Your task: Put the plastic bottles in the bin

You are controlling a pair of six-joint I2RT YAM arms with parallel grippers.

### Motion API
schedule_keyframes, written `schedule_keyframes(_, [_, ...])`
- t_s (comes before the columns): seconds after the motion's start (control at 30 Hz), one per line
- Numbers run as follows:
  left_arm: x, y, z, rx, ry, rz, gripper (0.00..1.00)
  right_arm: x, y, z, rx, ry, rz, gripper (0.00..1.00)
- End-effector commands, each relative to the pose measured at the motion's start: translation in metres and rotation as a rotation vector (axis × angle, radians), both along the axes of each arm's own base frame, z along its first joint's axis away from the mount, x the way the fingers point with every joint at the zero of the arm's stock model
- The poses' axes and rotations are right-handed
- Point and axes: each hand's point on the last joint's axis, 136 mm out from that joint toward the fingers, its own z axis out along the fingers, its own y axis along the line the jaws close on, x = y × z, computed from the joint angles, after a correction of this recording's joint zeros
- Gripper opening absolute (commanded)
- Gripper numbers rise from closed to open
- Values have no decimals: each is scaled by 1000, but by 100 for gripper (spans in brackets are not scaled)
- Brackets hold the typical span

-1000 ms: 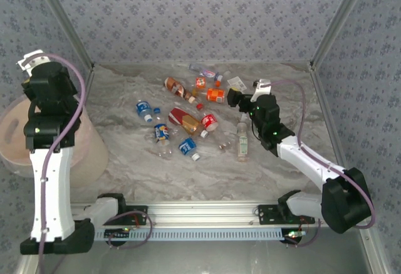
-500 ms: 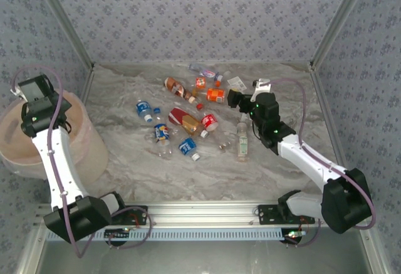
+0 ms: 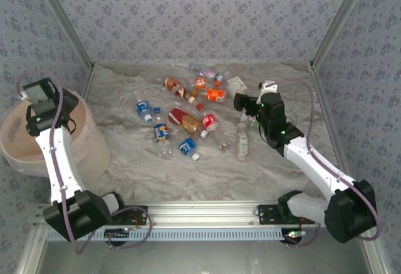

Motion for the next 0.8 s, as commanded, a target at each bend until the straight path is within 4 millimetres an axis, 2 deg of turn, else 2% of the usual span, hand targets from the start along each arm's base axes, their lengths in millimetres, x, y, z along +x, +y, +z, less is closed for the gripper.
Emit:
schedule_keyframes(0.0, [2,-3,18,-5,-53,-8,66,-9,-17,-12,-7,53,-61,100])
schedule_keyframes(0.2, [-18,0,49,51,-55,37,89,-21,-52,-44,-35,201,-156,100])
schedule_keyframes(0.37, [-28,-18,77,60,-119,-28,96,-36,-73,-77,-42,359,-144,100])
schedule_keyframes(0.47, [-27,-36,91,51,-176,-94,98,-40,-84,-94,-50,439,-126,100])
schedule_keyframes(0.57, [-17,-61,101,12,-247,-211,98,-35,-89,-103,-52,503,-95,100])
schedule_keyframes(0.63, [-8,-84,110,-34,-303,-319,98,-31,-104,-108,-32,568,-186,100])
schedule_keyframes(0.77, [8,-136,131,-116,-425,-547,98,-23,-115,-119,272,651,-410,100])
